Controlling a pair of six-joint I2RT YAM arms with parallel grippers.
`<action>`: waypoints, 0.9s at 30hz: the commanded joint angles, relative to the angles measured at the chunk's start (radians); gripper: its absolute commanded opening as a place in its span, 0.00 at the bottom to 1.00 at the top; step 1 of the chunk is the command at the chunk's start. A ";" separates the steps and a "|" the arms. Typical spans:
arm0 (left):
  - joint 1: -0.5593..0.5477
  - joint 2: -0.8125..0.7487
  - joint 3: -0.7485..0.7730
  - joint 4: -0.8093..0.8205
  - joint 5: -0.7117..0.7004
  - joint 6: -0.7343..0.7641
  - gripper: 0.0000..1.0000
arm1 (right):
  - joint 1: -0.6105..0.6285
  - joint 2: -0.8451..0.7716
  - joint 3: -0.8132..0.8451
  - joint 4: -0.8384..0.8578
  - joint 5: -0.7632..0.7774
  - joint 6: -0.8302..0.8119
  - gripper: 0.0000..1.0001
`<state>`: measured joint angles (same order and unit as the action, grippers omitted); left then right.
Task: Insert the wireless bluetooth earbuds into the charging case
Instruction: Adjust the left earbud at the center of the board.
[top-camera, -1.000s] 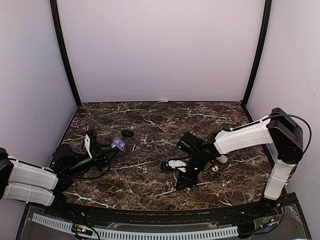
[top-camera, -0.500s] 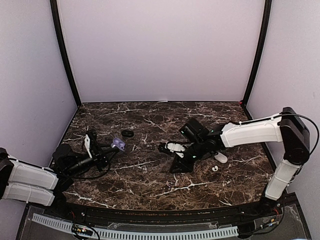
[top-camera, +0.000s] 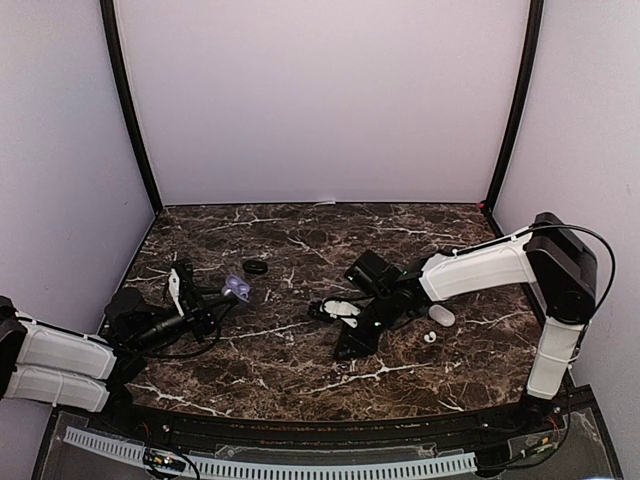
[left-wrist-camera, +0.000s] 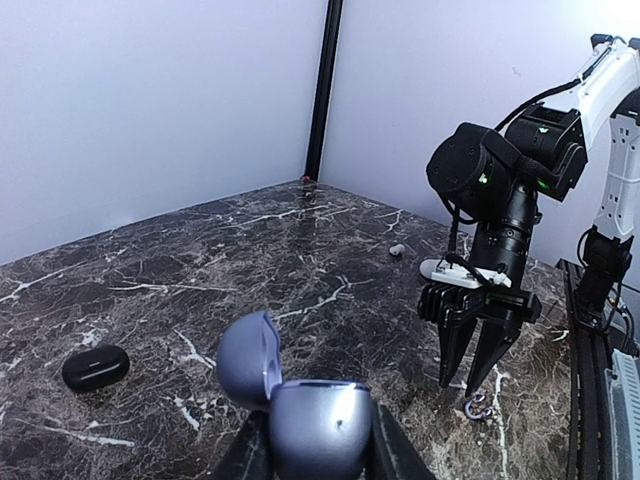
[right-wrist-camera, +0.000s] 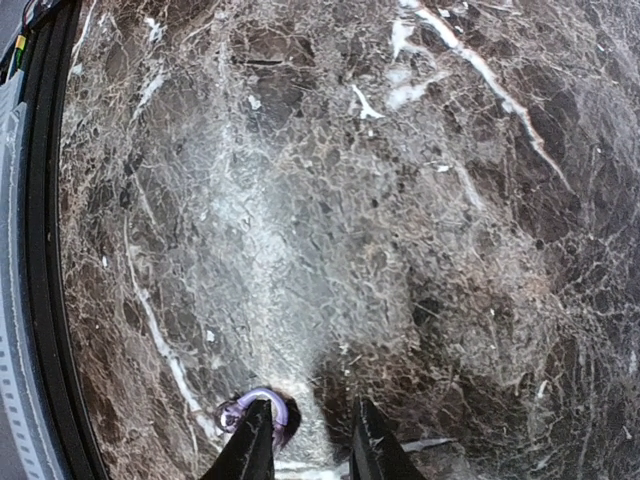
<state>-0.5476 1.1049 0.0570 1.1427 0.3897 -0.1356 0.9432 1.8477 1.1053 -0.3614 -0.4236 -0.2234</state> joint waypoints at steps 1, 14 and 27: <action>0.003 -0.017 0.002 0.026 0.018 0.004 0.19 | 0.022 0.016 0.013 0.000 -0.034 -0.005 0.28; 0.004 -0.022 -0.001 0.029 0.021 0.004 0.19 | 0.037 0.022 -0.018 0.004 0.032 0.006 0.25; 0.004 -0.017 0.000 0.029 0.021 0.004 0.19 | 0.049 -0.057 -0.117 0.055 0.000 0.019 0.25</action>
<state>-0.5476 1.0985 0.0570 1.1431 0.4019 -0.1356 0.9813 1.8389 1.0389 -0.3237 -0.4042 -0.2214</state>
